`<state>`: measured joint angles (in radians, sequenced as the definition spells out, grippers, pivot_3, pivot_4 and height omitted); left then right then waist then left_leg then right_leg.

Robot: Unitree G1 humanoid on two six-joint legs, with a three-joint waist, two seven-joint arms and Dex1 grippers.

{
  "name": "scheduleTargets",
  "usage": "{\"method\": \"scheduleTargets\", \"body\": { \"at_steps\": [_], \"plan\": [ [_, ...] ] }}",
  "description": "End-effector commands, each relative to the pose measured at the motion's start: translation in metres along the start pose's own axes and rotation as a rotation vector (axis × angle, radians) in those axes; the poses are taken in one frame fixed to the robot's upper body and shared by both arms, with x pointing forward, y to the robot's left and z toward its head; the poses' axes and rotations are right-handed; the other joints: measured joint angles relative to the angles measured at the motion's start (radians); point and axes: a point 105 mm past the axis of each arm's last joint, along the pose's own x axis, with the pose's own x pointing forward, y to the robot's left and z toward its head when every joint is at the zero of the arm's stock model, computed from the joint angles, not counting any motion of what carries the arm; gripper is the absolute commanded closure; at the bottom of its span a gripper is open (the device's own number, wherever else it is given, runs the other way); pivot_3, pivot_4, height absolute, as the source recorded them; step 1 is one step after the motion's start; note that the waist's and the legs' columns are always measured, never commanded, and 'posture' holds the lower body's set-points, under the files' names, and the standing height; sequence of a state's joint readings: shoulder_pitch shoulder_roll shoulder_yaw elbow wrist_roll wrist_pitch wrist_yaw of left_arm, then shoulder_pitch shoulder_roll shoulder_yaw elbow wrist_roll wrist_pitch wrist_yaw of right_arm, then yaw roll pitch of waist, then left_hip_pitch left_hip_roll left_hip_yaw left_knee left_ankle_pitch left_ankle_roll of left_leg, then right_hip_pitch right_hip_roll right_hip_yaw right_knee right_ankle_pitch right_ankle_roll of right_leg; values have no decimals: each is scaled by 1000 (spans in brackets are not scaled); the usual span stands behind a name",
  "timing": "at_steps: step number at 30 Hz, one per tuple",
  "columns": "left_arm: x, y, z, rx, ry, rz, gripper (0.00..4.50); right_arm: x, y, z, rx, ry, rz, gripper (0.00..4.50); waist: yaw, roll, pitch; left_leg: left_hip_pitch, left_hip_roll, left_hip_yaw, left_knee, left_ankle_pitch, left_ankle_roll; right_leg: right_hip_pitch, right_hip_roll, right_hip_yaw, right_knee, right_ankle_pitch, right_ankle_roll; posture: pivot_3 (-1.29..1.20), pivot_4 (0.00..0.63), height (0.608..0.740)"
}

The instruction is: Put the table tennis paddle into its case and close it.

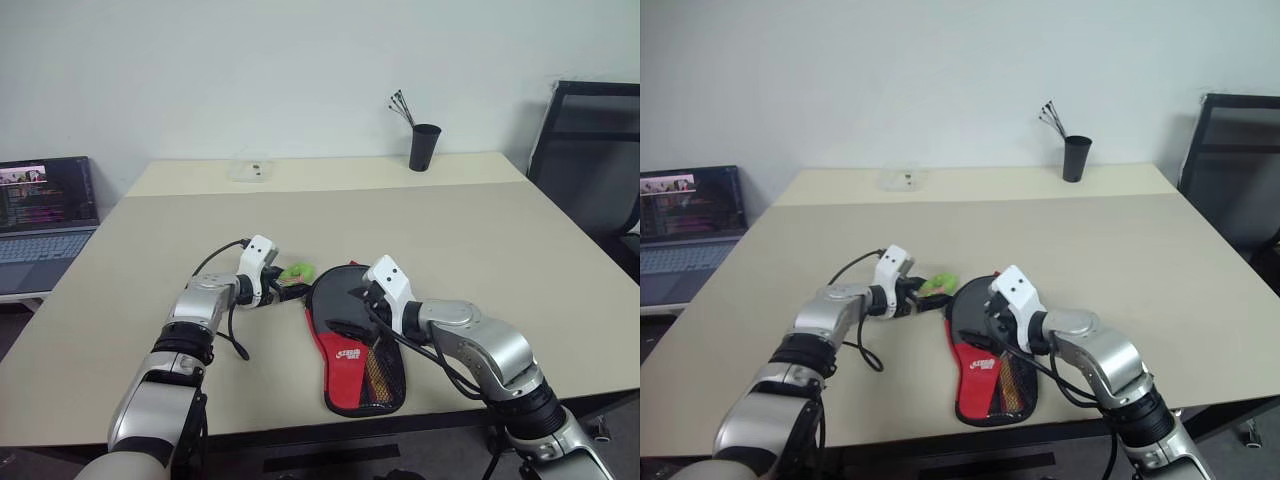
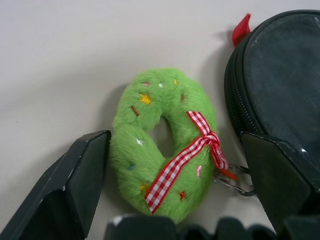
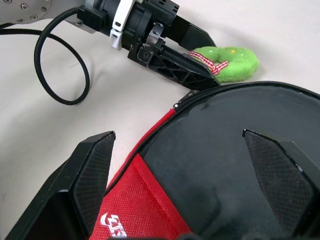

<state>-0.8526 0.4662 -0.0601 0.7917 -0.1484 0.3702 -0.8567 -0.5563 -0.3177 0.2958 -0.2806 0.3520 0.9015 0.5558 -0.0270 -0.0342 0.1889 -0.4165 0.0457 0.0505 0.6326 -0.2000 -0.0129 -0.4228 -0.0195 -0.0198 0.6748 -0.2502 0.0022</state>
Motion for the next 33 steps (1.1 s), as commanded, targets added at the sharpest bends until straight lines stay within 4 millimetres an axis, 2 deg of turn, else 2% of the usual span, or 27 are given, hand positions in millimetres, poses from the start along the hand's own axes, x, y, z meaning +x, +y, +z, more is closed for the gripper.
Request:
{"method": "scheduleTargets", "body": {
  "at_steps": [1,9,11,15,19,25,33],
  "plan": [
    [3,-1,-3,-5,4,-3,909,0,-2,8,-26,-33,-26,0,0,0,0,0,0,0,0,0,0,0,0,0,0,0,0,0,150,740],
    [1,-3,-7,-9,-11,-3,3798,11,-6,4,-59,-16,-51,0,-1,-1,0,0,0,1,0,0,0,0,0,1,-1,0,0,0,150,740],
    [0,-2,-8,-11,-13,2,4366,14,-7,4,-59,-15,-53,0,-1,-1,0,0,0,1,0,0,0,0,0,0,0,0,0,0,150,740],
    [-2,-3,-6,3,-28,2,4438,24,-8,-5,-37,7,-59,0,-1,-1,-1,1,0,1,0,0,0,0,0,1,1,0,0,0,150,740],
    [-5,-5,10,45,-64,-4,4438,34,-17,-31,-39,93,-103,0,-2,-1,-1,1,0,2,0,0,0,0,0,1,1,0,0,0,150,740],
    [-10,2,41,159,-97,21,4438,30,-31,-59,-53,182,-163,0,-1,-4,-3,1,0,2,0,0,0,0,0,2,1,0,0,0,150,740],
    [13,17,67,306,-70,164,4438,26,-30,-71,-44,211,-160,0,1,-8,-5,1,0,3,2,0,0,1,0,1,1,0,0,0,150,740]
  ]
}}
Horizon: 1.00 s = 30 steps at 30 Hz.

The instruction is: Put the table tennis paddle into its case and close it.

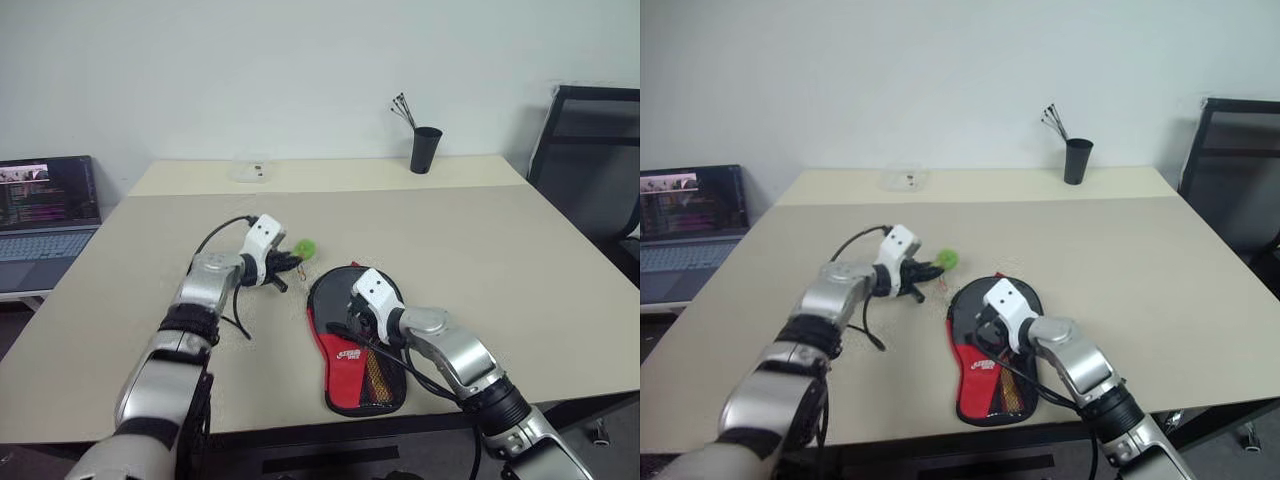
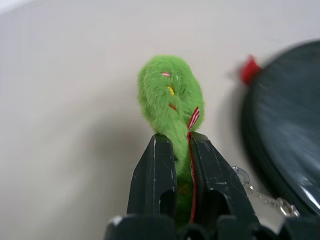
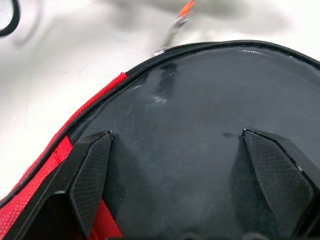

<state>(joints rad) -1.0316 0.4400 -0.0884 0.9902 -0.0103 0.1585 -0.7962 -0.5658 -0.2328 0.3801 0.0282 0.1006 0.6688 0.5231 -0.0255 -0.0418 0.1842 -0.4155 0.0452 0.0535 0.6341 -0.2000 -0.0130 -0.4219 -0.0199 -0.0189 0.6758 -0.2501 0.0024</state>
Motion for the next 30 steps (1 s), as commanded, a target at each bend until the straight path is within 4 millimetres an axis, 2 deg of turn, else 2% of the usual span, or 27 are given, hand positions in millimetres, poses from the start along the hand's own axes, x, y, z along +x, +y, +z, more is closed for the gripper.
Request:
{"method": "scheduleTargets", "body": {
  "at_steps": [1,7,15,20,22,26,30],
  "plan": [
    [8,11,23,95,-21,98,4438,-2,-3,-32,31,112,-14,0,0,0,0,0,0,0,0,0,0,0,0,0,0,0,0,0,150,740],
    [28,4,34,189,-6,196,4438,-3,3,-39,43,134,2,0,-1,-1,0,0,0,0,0,0,0,0,0,0,0,0,0,0,150,740],
    [54,-31,64,426,-39,171,4438,-9,19,-50,52,169,27,0,-1,-1,-1,0,0,1,0,0,-1,0,0,0,-1,0,0,0,150,740],
    [66,-59,89,588,-101,130,4438,-12,25,-54,67,182,25,0,-1,-1,-1,0,0,1,0,-1,-2,0,0,0,-2,0,0,0,150,740],
    [72,-75,102,673,-137,98,4438,-13,26,-55,71,185,26,0,-1,-2,-1,0,0,2,0,-1,-2,0,0,0,-2,0,0,0,150,740],
    [77,-95,115,763,-183,59,4438,-12,29,-56,75,187,26,0,0,-2,-1,-1,0,2,-1,-1,-2,0,0,0,-3,0,1,0,150,740],
    [84,-135,132,841,-269,-40,4438,-11,29,-55,83,184,23,0,0,-2,-1,-1,-1,2,-1,-2,-2,0,0,0,-3,0,1,0,150,740]
  ]
}}
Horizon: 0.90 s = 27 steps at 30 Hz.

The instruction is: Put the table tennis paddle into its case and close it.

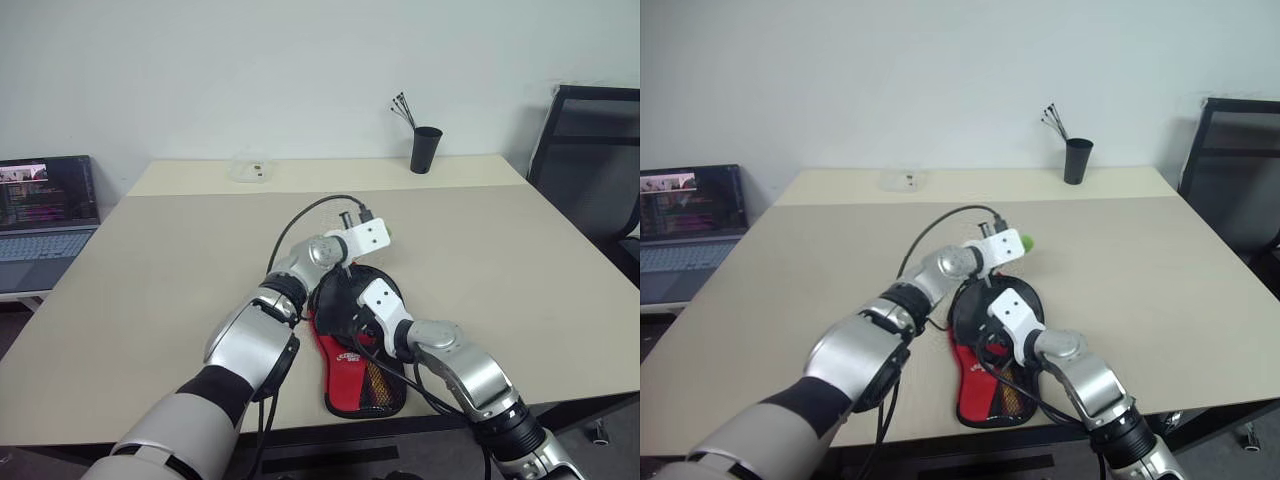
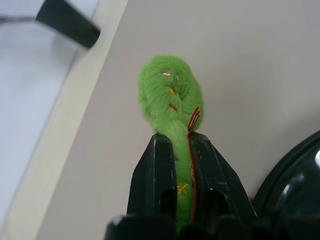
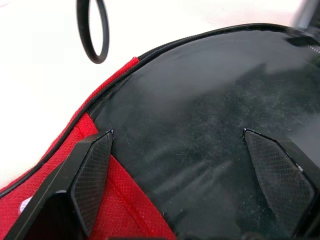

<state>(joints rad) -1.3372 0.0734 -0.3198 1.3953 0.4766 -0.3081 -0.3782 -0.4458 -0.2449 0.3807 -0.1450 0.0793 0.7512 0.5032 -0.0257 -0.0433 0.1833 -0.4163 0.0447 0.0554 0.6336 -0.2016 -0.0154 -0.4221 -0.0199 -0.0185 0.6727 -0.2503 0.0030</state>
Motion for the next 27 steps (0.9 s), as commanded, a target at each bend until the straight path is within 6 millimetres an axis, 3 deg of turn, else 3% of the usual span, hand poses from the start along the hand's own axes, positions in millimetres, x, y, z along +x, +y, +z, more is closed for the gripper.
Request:
{"method": "scheduleTargets", "body": {
  "at_steps": [1,7,12,24,27],
  "plan": [
    [7,7,61,103,-184,6,4438,5,13,-43,62,167,34,0,0,0,0,0,0,0,0,0,0,0,0,0,0,0,0,0,150,740],
    [11,-13,78,86,-257,-65,4438,5,12,-43,65,164,27,0,-1,0,0,0,0,0,0,0,0,0,0,0,0,0,0,0,150,740],
    [11,-26,68,62,-233,-143,4438,6,10,-42,63,160,23,0,-1,0,0,0,0,0,0,0,0,0,1,0,0,0,0,0,150,740],
    [2,-23,38,37,-179,-170,192,12,7,-37,53,151,19,0,-6,0,-1,2,0,0,0,0,0,0,1,1,2,0,0,0,150,740],
    [-2,-14,32,-7,-184,-150,44,13,6,-35,51,147,19,0,-7,0,-1,3,0,1,0,0,0,0,2,1,3,0,0,0,150,740]
  ]
}}
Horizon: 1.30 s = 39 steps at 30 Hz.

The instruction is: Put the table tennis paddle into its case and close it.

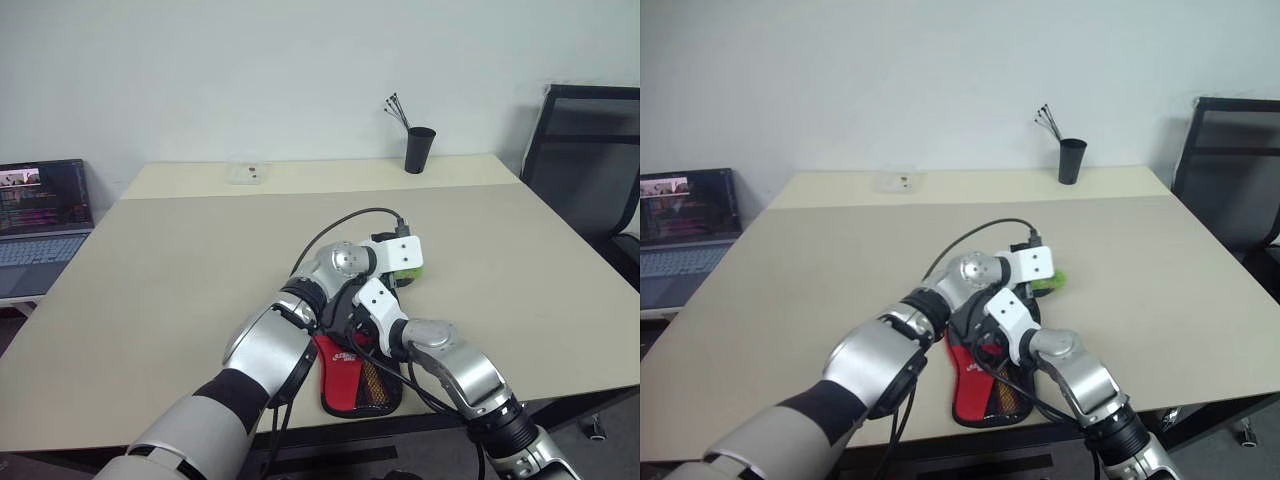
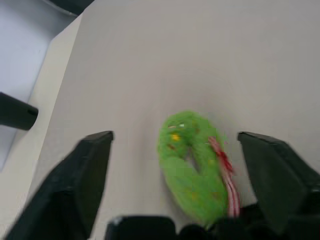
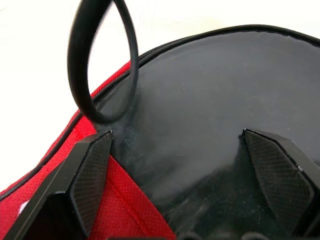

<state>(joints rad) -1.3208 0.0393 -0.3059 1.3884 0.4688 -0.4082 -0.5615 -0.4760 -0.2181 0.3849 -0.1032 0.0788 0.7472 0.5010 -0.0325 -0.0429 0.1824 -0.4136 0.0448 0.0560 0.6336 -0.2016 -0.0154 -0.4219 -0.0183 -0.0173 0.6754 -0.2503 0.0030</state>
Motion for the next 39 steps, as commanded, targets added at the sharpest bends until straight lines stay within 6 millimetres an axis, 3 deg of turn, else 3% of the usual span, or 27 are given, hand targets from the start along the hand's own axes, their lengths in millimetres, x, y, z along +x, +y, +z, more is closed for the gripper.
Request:
{"method": "scheduleTargets", "body": {
  "at_steps": [1,5,11,16,19,23,30,33,39],
  "plan": [
    [-9,20,10,-28,-72,60,44,6,3,-39,45,146,8,0,0,0,0,0,0,0,0,0,0,0,0,0,0,0,0,0,150,740],
    [-24,40,6,-86,-110,126,44,6,0,-30,57,118,2,0,0,0,0,0,0,0,0,0,0,0,0,0,0,0,0,0,150,740],
    [-67,70,-24,-178,-117,197,44,0,-2,-6,93,33,-11,0,-2,0,0,0,1,0,0,0,0,0,1,0,1,0,0,0,150,740],
    [-98,83,-41,-314,-167,208,44,-11,-2,11,118,-24,-22,0,1,0,0,-2,1,0,0,0,0,-1,0,-1,0,0,0,0,150,740],
    [-107,72,-44,-396,-244,117,44,-26,-5,28,128,-82,-17,0,4,0,0,-3,1,0,0,0,0,-1,-1,-1,-1,0,0,0,150,740],
    [-110,42,-51,-428,-280,-30,44,-53,-16,49,128,-152,-21,0,4,0,0,-4,1,0,0,0,0,-2,-2,-1,-2,0,0,0,150,740],
    [-98,7,-54,-491,-300,-103,44,-89,-71,57,168,-183,-170,0,4,0,0,-3,1,-1,1,0,0,-2,-1,-1,0,0,0,0,150,740],
    [-88,-6,-50,-524,-311,-122,44,-90,-103,53,205,-186,-273,0,4,0,0,-3,1,-1,1,0,0,-2,-1,0,0,0,0,0,150,740],
    [-77,-30,-46,-550,-311,-194,44,-69,-138,48,269,-201,-357,0,-4,0,0,-2,0,1,0,0,0,-2,1,2,0,0,0,0,150,740]
  ]
}}
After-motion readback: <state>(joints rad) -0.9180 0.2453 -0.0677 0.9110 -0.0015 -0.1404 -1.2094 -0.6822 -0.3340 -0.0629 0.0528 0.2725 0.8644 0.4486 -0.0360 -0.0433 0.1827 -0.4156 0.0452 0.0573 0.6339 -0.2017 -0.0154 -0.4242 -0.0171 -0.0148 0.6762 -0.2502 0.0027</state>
